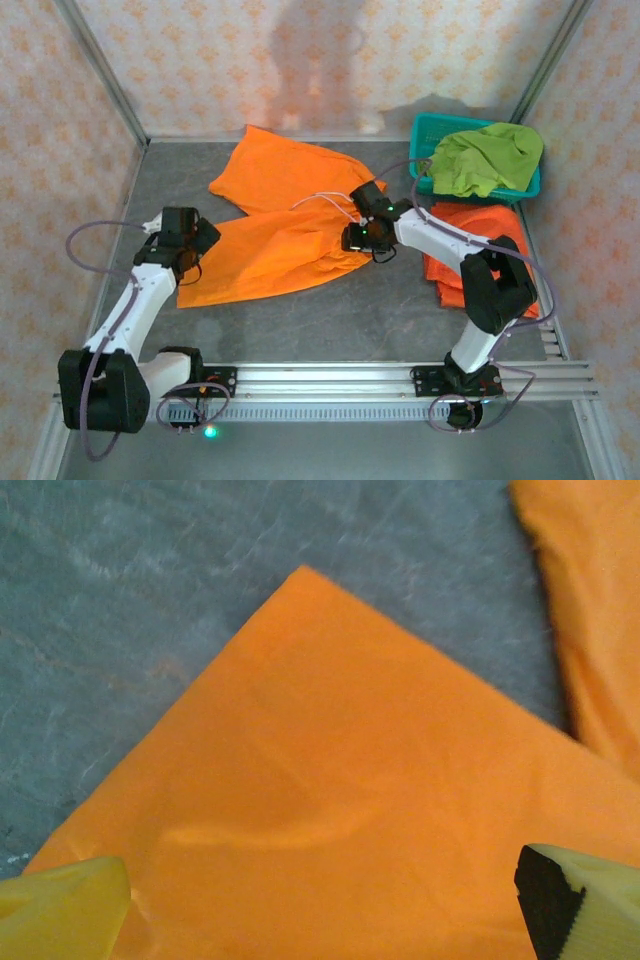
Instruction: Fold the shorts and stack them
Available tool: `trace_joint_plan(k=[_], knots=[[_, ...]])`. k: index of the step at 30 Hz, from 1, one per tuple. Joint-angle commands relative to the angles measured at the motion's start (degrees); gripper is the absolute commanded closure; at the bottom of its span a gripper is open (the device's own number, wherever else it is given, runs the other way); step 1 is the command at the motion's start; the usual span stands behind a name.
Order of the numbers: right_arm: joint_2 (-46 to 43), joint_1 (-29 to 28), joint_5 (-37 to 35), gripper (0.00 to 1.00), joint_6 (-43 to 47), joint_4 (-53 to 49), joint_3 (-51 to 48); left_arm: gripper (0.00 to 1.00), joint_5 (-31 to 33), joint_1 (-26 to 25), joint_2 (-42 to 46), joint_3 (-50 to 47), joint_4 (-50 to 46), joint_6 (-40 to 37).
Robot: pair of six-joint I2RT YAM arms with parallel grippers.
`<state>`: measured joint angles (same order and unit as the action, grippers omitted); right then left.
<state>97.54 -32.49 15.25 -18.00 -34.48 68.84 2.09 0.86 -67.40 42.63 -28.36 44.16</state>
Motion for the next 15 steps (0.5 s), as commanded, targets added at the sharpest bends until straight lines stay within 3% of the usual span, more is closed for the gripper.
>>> trace_joint_plan(k=[1, 9, 15], knots=[[0.4, -0.3, -0.8, 0.6, 1.0, -1.7, -0.7, 0.0, 0.4, 0.2, -3.7, -0.8, -1.2, 2.0], [-2.2, -0.1, -1.9, 1.0, 2.4, -2.7, 0.0, 0.0, -0.4, 0.2, -9.2, -2.0, 1.4, 2.6], [-7.4, 2.6, 3.3, 1.0, 3.4, -3.0, -1.4, 0.0, 0.5, 0.2, -11.8, -2.6, 2.3, 2.3]])
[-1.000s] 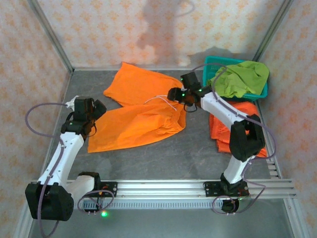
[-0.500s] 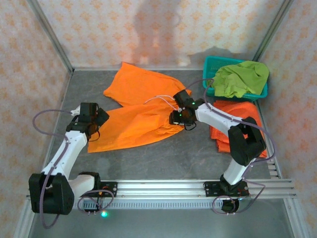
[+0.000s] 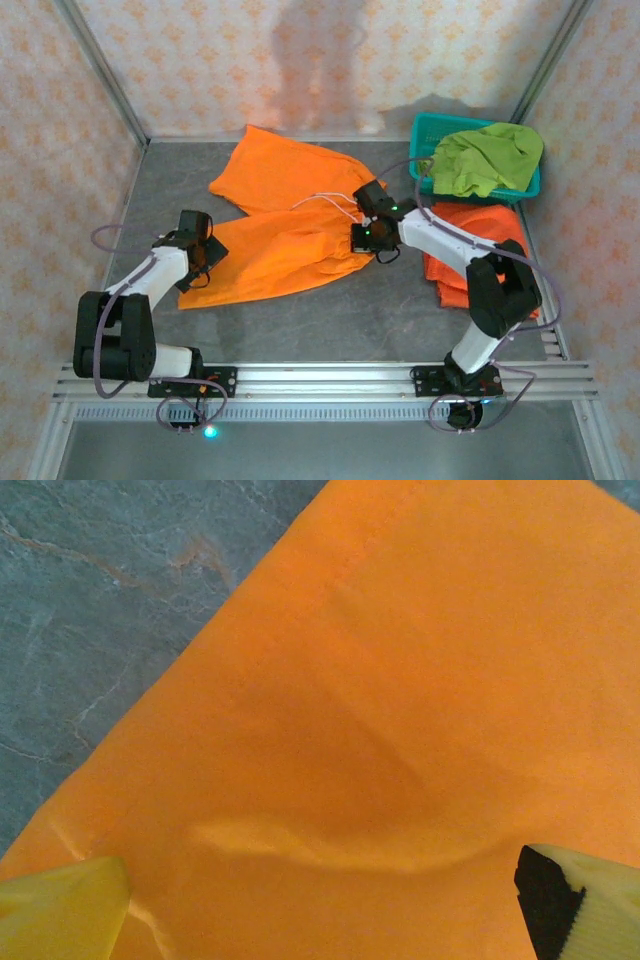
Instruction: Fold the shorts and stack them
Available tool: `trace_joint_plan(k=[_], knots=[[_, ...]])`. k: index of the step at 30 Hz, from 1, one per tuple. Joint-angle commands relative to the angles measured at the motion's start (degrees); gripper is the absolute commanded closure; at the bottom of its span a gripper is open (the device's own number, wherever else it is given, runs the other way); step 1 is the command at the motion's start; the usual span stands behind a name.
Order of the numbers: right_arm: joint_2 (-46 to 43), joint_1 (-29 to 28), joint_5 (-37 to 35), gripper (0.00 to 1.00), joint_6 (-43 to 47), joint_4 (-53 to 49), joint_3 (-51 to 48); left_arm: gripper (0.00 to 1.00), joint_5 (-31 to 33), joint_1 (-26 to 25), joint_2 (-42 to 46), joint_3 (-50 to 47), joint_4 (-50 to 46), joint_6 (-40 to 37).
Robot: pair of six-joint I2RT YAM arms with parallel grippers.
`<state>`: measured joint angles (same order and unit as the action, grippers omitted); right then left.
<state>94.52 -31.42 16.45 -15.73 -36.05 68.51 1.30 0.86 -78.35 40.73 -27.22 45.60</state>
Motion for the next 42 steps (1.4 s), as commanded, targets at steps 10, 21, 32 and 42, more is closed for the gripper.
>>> trace_joint_plan(k=[10, 21, 32, 42], knots=[[-5.8, 5.2, 9.3, 1.0, 1.2, -2.1, -11.9, 0.0, 1.4, 0.2, -4.7, -1.3, 2.4, 1.3], [3.2, 5.7, 8.2, 1.0, -1.9, 2.0, -15.6, 0.0, 2.5, 0.2, 3.2, 1.0, -2.7, 1.2], [-4.4, 5.7, 6.1, 1.0, -5.4, 6.6, -15.1, 0.12, 4.6, 0.2, 17.8, 0.9, -21.6, 7.1], [-8.3, 6.5, 4.6, 1.0, -6.2, 7.5, -15.1, 0.27, 2.4, 0.1, 15.0, -5.0, -19.8, 11.7]])
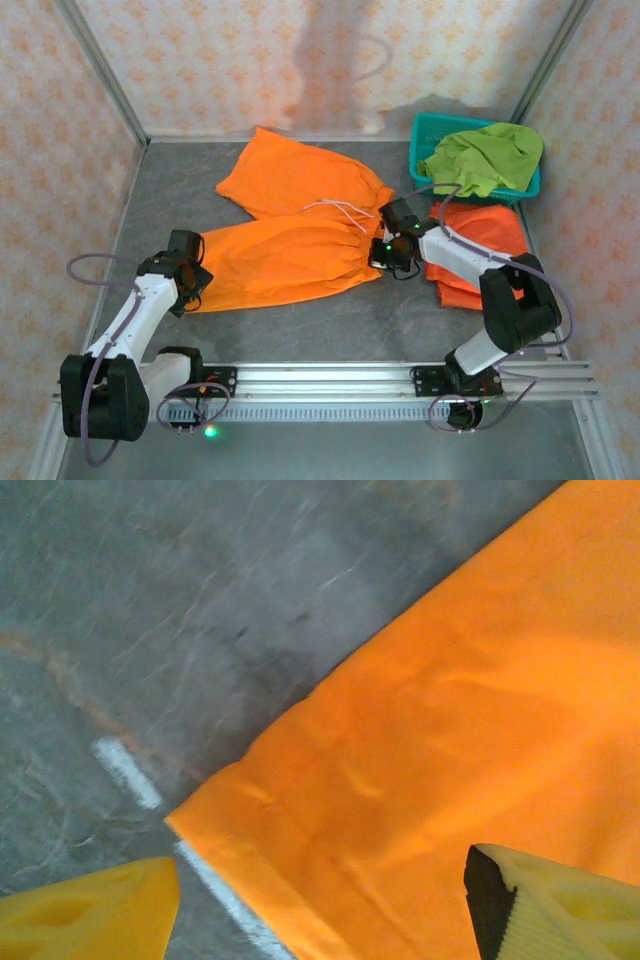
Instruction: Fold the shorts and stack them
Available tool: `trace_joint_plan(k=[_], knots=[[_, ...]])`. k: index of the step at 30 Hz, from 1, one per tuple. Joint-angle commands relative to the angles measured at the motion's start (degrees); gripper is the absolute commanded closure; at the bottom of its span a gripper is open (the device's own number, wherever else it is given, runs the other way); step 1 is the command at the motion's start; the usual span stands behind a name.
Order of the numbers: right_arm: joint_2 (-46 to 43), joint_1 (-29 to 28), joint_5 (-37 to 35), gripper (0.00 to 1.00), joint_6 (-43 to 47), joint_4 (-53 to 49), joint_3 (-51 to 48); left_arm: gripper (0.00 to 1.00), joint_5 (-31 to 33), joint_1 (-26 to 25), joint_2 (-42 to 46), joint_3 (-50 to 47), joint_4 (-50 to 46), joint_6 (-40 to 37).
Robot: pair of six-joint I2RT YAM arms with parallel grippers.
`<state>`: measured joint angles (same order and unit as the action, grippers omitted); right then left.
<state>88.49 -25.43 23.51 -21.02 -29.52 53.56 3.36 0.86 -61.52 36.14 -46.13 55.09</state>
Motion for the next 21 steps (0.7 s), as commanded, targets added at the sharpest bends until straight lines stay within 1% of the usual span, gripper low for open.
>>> trace_joint_plan(k=[1, 8, 12, 15, 19, 21], knots=[[-2.6, 0.7, -2.5, 1.0, -0.9, 1.0, -0.3, 0.27, 0.1, 0.1, -3.1, -0.4, -0.5, 2.1], [-3.8, 1.0, -3.1, 1.0, -1.1, 1.1, -1.1, 0.35, -2.0, 0.0, -11.4, -0.9, 4.6, 1.4], [-4.2, 1.3, -3.5, 1.0, -1.3, 1.0, -1.3, 0.43, -2.5, 0.0, -14.0, -1.5, 6.5, 1.6], [-4.4, 1.2, -3.7, 1.0, -1.6, 1.0, -1.2, 0.55, -3.0, -0.1, -14.9, -1.8, 7.7, 1.9], [-4.5, 1.3, -4.0, 1.0, -1.8, 1.0, -1.2, 0.78, -2.4, 0.0, -14.5, -1.0, 7.6, 1.6], [-4.6, 1.3, -4.1, 1.0, -1.8, 1.0, -1.3, 0.88, -2.1, -0.1, -13.8, -0.6, 7.7, 1.3]])
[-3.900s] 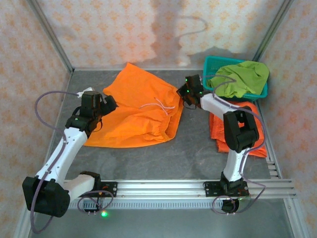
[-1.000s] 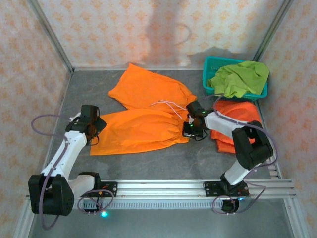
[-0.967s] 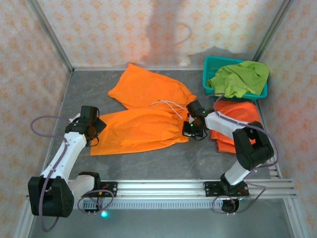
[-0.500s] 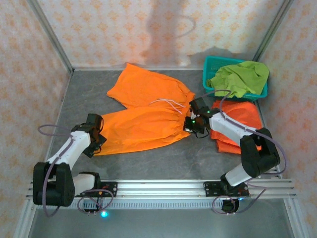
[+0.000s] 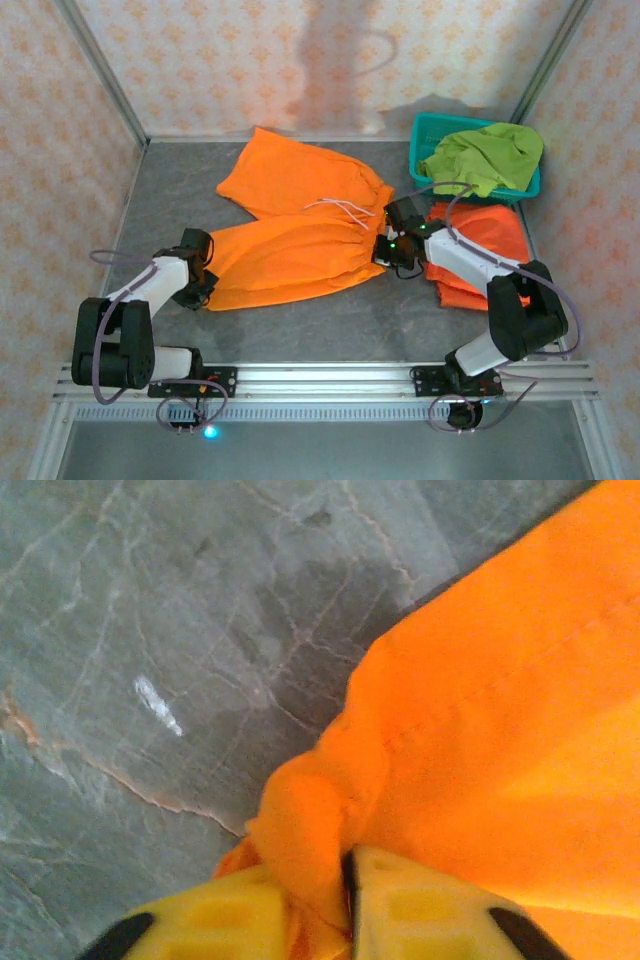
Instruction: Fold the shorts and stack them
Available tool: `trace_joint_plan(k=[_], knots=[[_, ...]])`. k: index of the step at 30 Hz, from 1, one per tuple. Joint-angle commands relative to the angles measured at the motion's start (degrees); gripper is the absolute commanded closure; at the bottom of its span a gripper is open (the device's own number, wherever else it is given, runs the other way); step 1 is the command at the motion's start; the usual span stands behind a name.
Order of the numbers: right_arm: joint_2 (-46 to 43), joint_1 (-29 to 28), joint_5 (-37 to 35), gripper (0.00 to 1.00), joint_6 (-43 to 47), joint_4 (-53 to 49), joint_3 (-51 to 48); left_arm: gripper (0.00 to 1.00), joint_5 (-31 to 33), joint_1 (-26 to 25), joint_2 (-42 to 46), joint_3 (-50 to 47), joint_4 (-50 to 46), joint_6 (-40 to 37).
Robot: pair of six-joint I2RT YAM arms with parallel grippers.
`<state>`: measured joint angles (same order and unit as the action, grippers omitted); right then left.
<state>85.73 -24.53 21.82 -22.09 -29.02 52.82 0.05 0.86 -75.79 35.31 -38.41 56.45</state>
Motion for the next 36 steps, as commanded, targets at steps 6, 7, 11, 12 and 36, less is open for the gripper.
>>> trace_joint_plan(k=[6, 7, 11, 12, 36], knots=[[-3.1, 0.6, -3.4, 1.0, -0.4, -0.5, -0.3, 1.0, 4.0, 0.1, 3.1, 4.2, -4.1, -2.5], [-3.8, 0.7, -3.7, 1.0, -0.2, -0.8, 0.0, 1.0, 4.9, 0.0, 3.9, 5.3, -5.2, -3.1], [-7.1, 1.6, -4.2, 1.0, 0.5, -1.3, 1.0, 1.0, 8.0, 0.0, 7.7, 10.3, -9.3, -5.0], [-8.0, 1.9, -4.2, 1.0, 0.6, -1.4, 1.4, 1.0, 8.5, 0.1, 8.7, 11.9, -10.3, -5.5], [-21.2, 2.2, -3.3, 1.0, -0.9, -2.1, 7.1, 1.0, 13.6, 0.1, 7.4, 53.1, -18.8, -21.0]])
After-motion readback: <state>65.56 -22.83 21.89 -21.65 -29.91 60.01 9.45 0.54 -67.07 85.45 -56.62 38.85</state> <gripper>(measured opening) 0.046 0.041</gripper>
